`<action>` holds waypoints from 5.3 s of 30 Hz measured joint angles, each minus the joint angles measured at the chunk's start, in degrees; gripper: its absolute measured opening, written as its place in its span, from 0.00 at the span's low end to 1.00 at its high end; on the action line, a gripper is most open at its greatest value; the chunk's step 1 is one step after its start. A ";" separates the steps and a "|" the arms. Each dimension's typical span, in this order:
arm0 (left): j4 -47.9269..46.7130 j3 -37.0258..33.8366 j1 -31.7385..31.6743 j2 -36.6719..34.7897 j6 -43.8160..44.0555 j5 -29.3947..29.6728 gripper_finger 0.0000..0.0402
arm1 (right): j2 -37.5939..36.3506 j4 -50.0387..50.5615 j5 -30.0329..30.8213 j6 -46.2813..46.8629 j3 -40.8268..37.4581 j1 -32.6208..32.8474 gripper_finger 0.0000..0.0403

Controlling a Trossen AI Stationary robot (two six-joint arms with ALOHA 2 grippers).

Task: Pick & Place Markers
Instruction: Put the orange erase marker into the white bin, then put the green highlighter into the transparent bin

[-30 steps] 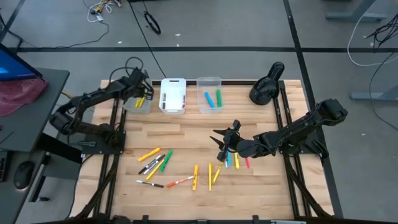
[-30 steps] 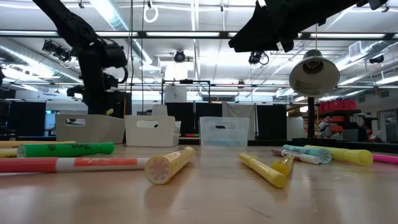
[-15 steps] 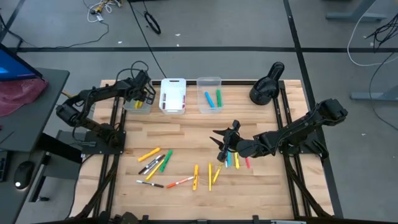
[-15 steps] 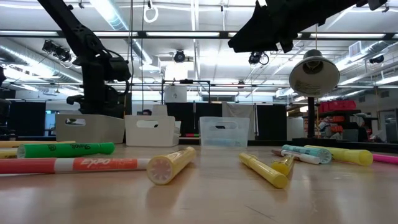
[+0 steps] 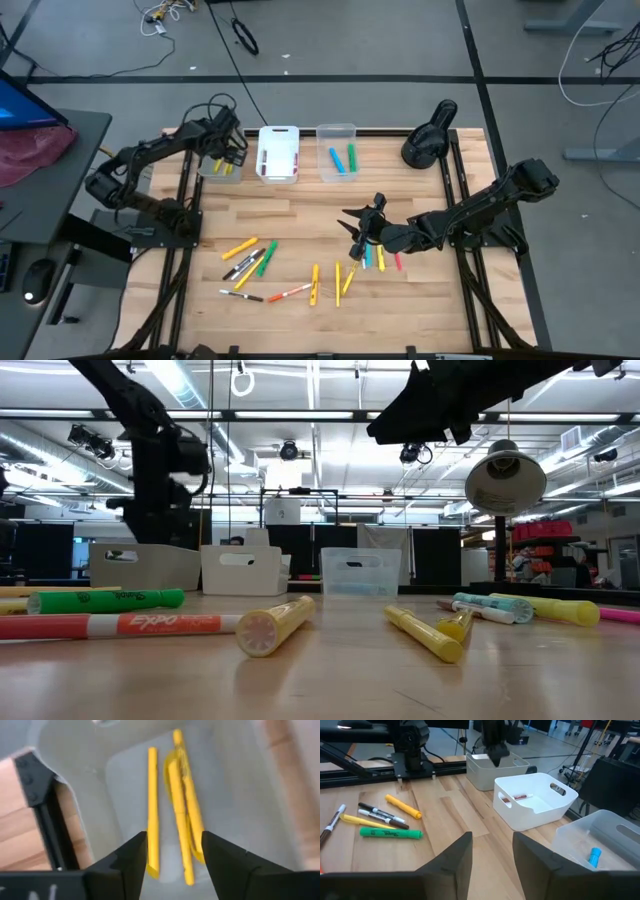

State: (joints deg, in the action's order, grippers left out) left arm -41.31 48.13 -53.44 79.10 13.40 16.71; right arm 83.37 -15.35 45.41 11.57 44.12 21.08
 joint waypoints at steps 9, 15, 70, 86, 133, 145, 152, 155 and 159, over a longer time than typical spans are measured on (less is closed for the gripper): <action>-3.48 3.09 15.48 -13.13 8.17 -0.01 0.47 | 0.00 0.00 0.02 0.13 -0.02 -0.39 0.36; -2.57 3.09 35.28 -18.15 16.25 4.64 0.43 | 0.00 0.00 0.02 0.13 -0.02 -0.39 0.36; 36.99 3.02 85.51 24.51 11.50 1.54 0.62 | 0.02 0.00 -3.46 2.78 -0.02 -0.37 0.36; 31.11 3.27 81.83 24.16 10.26 -4.20 0.20 | 0.02 0.00 -3.46 2.51 -0.02 -0.42 0.36; 37.98 2.98 21.48 13.32 3.73 4.62 0.09 | 0.02 -0.07 -3.24 1.44 -0.02 -0.90 0.36; 40.79 3.11 16.27 23.17 6.89 0.16 0.12 | 0.02 -0.17 -3.24 1.44 -0.02 -1.10 0.36; 40.19 3.09 16.23 23.17 6.77 -0.20 0.15 | 0.02 -0.39 -3.39 1.45 -0.02 -1.68 0.36; 40.10 3.09 16.25 23.17 6.79 -0.34 0.22 | 0.02 -0.42 -3.44 1.45 -0.02 -1.67 0.36; 39.82 2.96 16.25 23.39 6.98 -1.38 0.33 | 0.02 -0.42 -3.44 1.56 -0.02 -1.66 0.36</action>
State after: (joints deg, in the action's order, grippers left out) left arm -1.50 51.09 -37.19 102.50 20.38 15.33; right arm 83.40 -15.77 41.98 13.13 44.10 19.42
